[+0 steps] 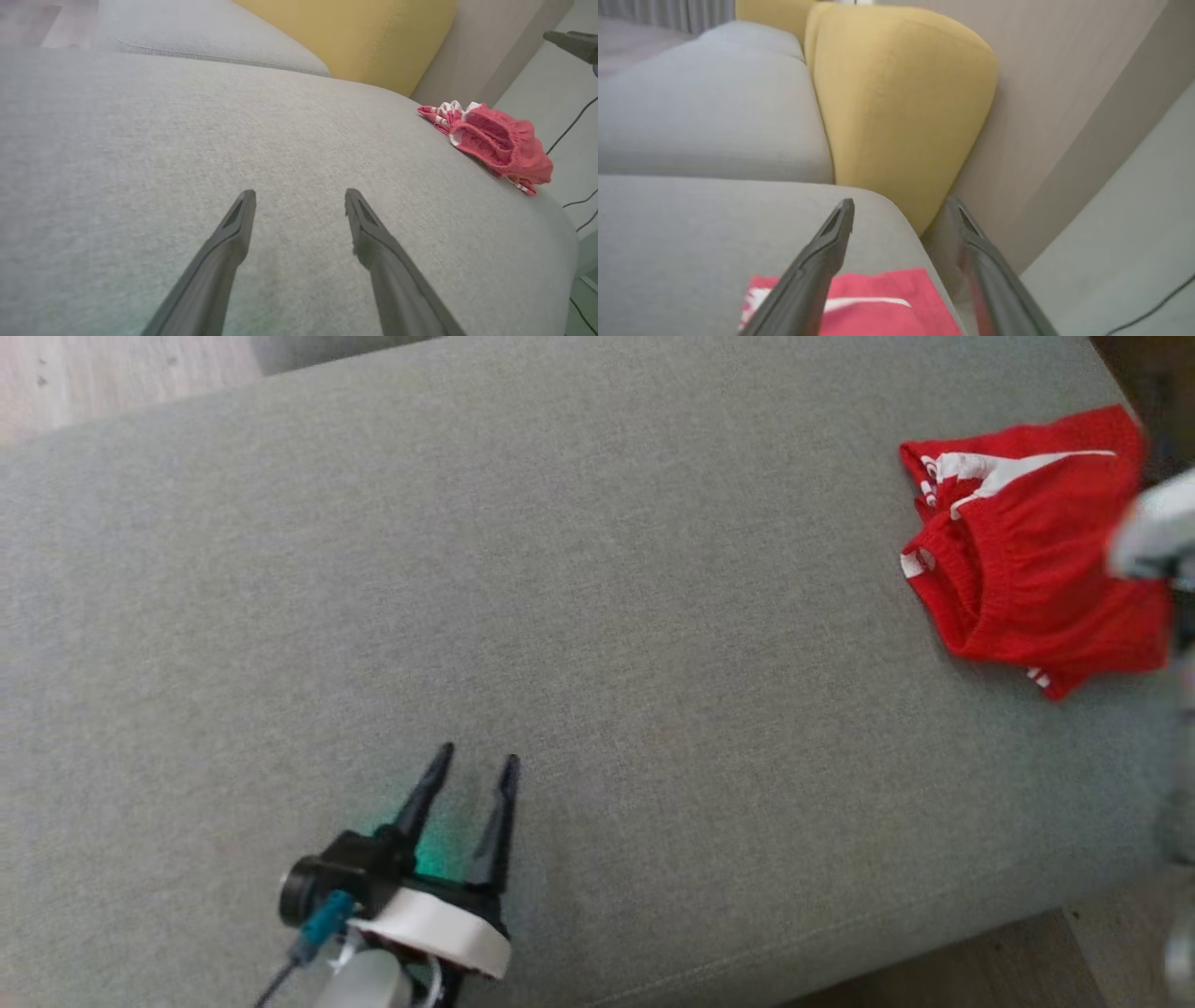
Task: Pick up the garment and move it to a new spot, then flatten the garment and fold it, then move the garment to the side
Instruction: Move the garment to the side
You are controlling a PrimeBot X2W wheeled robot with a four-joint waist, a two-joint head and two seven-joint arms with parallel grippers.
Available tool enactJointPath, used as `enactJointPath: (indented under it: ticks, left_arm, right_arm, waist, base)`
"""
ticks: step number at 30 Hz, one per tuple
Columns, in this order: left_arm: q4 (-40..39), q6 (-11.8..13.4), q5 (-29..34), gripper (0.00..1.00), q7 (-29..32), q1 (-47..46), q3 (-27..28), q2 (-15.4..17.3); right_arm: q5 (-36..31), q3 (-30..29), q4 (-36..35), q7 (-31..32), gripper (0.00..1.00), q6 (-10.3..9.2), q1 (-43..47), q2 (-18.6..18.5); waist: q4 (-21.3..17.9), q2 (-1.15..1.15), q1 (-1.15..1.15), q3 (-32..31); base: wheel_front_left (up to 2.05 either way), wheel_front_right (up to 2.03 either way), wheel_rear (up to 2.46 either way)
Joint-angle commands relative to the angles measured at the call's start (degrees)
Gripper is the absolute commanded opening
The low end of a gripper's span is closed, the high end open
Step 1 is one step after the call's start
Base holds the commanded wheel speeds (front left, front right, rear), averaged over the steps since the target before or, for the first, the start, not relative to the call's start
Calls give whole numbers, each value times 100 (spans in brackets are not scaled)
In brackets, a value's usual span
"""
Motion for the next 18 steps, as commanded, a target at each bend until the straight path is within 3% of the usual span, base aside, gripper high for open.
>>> enactJointPath:
  ticks: [1, 5, 9, 13, 18]
  left_arm:
    - [-135, 9, 36, 100, -55, -106, 256, 6]
    - [-212, 89, 55, 100, -55, -51, 634, 6]
    - [-308, 295, 27, 100, -55, 0, 1046, 6]
    - [-364, 493, 56, 100, -55, 40, 1611, 6]
    - [-345, 503, 126, 100, -55, 94, 1853, 6]
  right_arm:
    - [-1, 46, -373, -74, 100, 37, 16, 250]
    - [319, 112, -1454, -77, 100, 37, 626, 914]
    - [768, 375, -2266, -77, 100, 37, 1469, 1354]
    - [1268, 553, -2845, -78, 100, 37, 2459, 1594]
    - [1865, 907, -2992, -78, 100, 37, 3186, 1621]
  waist:
    - [29, 0, 0, -53]
    - [153, 0, 0, -199]
    - [367, 0, 0, -344]
    - [741, 0, 0, -508]
    - [1156, 0, 0, -671]
  base:
    - [0, 0, 0]
    - [0, 0, 0]
    - [0, 0, 0]
    - [0, 0, 0]
    - [0, 0, 0]
